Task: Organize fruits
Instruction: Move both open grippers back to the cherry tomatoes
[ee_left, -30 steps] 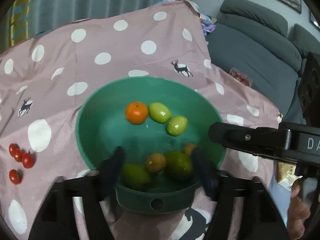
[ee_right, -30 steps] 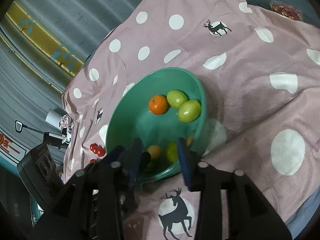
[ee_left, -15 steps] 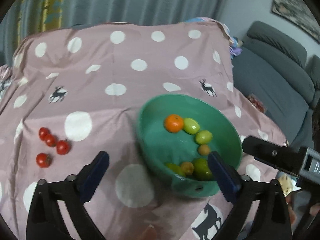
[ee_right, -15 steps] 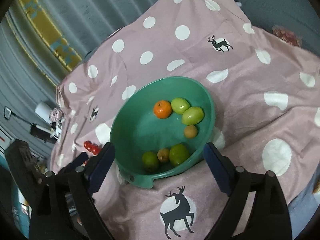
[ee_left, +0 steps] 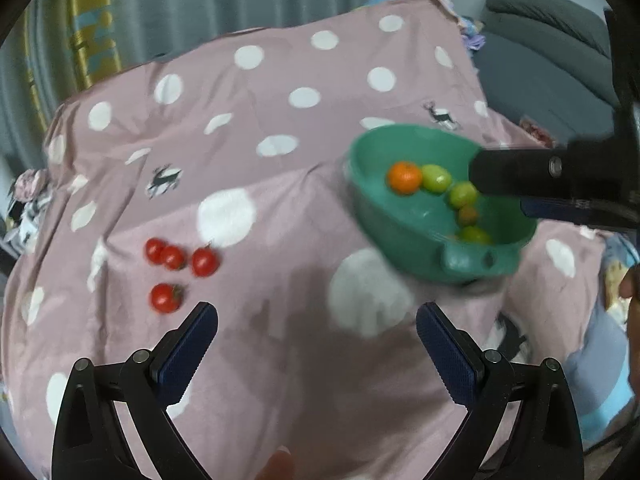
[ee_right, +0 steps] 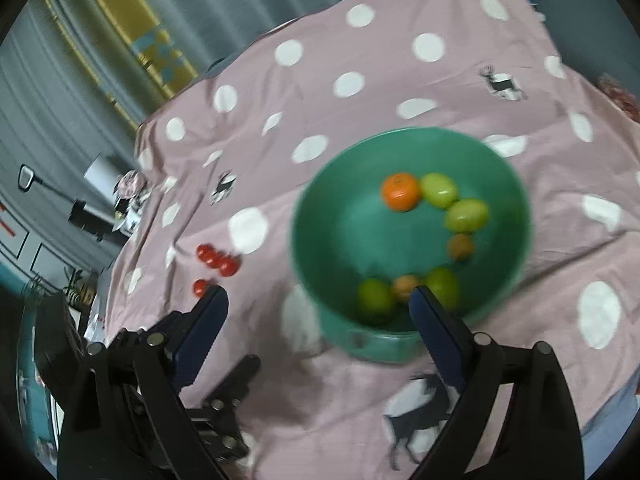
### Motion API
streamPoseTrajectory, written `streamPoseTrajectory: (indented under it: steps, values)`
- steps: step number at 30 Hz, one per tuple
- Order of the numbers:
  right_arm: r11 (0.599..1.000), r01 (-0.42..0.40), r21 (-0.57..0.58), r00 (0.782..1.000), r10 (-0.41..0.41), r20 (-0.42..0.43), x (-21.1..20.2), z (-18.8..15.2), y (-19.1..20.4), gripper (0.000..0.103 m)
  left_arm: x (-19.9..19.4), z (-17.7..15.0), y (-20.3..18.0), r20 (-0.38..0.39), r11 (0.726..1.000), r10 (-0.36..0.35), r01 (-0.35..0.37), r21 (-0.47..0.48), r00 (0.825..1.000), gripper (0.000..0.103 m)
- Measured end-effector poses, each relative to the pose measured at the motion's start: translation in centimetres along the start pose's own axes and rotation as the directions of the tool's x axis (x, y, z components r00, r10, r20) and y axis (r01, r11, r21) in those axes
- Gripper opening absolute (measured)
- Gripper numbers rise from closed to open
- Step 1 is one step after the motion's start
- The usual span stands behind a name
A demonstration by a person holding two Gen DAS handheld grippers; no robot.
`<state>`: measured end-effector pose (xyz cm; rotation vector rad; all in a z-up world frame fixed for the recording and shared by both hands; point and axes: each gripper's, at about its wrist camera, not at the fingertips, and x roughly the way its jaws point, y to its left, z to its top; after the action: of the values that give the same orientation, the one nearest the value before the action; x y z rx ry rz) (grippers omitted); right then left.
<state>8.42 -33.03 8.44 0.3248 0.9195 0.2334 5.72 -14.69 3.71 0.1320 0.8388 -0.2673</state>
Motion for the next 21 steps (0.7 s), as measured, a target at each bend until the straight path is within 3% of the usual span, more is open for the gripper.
streamPoseTrajectory:
  steps: [5,8,10,12,14,17,21]
  values:
    - [0.996,-0.085,-0.025,0.996,0.084,-0.025,1.7,-0.2,3.3,0.101,-0.4,-1.3,3.8,-0.038,0.997,0.012,-0.014,-0.072,0.999,0.099]
    - [0.995,-0.091,-0.037,0.995,0.090,-0.033,3.0,-0.2,5.1,0.102,-0.5,-2.3,7.3,-0.059,0.986,0.072,-0.080,-0.149,0.996,0.099]
    - [0.994,-0.087,-0.060,0.996,0.085,-0.041,4.2,-0.2,6.4,0.102,-0.3,-3.0,9.7,-0.083,0.970,0.120,-0.135,-0.204,0.989,0.099]
    - [0.993,-0.093,-0.073,0.994,0.089,-0.061,5.5,-0.2,7.5,0.102,0.1,-3.9,12.2,-0.125,0.944,0.202,-0.227,-0.239,0.971,0.099]
    - [0.991,-0.104,-0.081,0.992,0.098,-0.075,6.7,0.0,8.4,0.102,0.0,-4.4,14.1,-0.119,0.915,0.244,-0.269,-0.299,0.962,0.099]
    - [0.990,-0.113,-0.085,0.991,0.106,-0.080,8.4,0.1,9.9,0.102,-0.9,-5.0,16.4,-0.074,0.883,0.238,-0.247,-0.399,0.968,0.099]
    - [0.979,-0.187,-0.076,0.976,0.176,-0.128,11.1,0.1,11.5,0.100,-0.5,-5.3,17.0,-0.070,0.901,0.236,-0.245,-0.358,0.969,0.099]
